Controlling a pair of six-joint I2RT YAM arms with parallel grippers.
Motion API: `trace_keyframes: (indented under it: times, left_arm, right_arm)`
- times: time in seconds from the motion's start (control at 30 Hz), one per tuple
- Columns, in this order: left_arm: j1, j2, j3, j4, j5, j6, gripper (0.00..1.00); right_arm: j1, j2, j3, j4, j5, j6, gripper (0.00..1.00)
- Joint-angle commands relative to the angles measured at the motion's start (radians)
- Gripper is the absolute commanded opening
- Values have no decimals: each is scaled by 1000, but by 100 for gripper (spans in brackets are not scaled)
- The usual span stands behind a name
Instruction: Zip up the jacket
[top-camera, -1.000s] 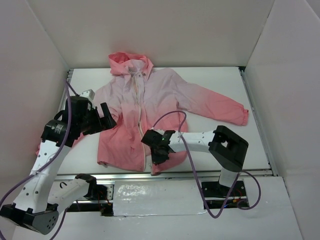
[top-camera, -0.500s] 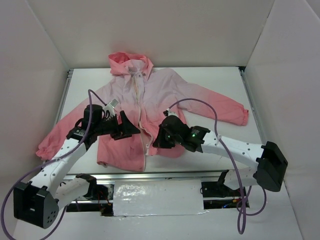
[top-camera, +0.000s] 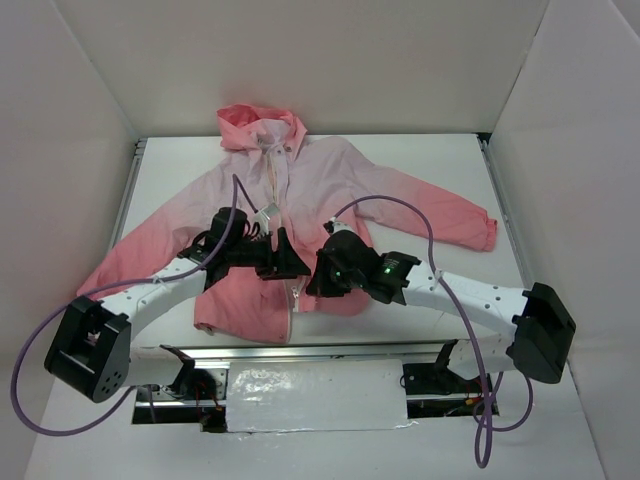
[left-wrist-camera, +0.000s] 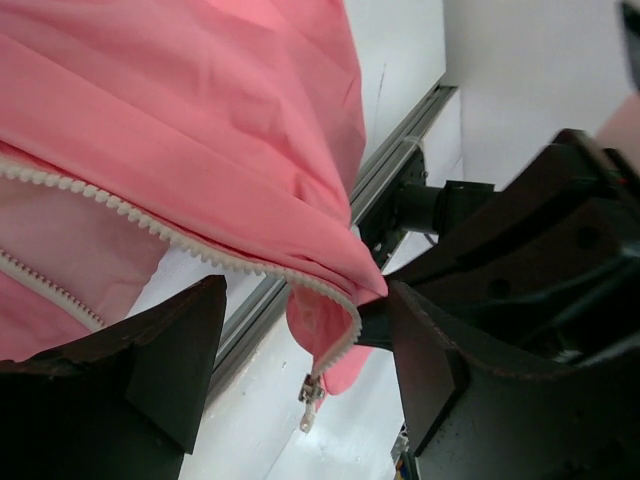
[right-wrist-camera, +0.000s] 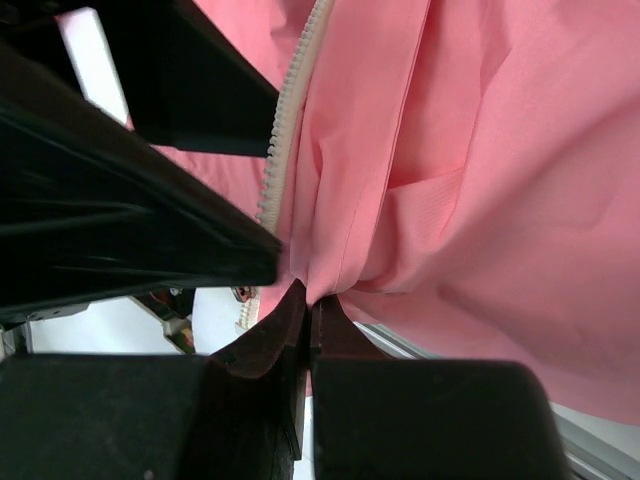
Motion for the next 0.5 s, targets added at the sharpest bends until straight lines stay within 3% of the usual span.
trace_keyframes:
  times: [0.0, 0.1, 0.27, 0.37, 0.47]
  left_arm:
    - [-27, 32, 40, 46, -26, 33, 77]
    - [-34, 72, 54, 47, -35, 36, 66]
    - [-37, 109, 72, 37, -48, 56, 39]
    - [-38, 135, 107, 2, -51, 76, 4]
    - [-43, 153, 157, -17, -63, 82, 0]
  right_arm:
    - [-5, -32, 0, 28, -5, -19, 0]
    - [-5, -38, -4, 24, -5, -21, 0]
    - [-3, -56, -17, 16, -3, -30, 0]
    - [-3, -67, -21, -12, 11, -41, 1]
    - [-2, -122, -31, -21, -43, -102, 21]
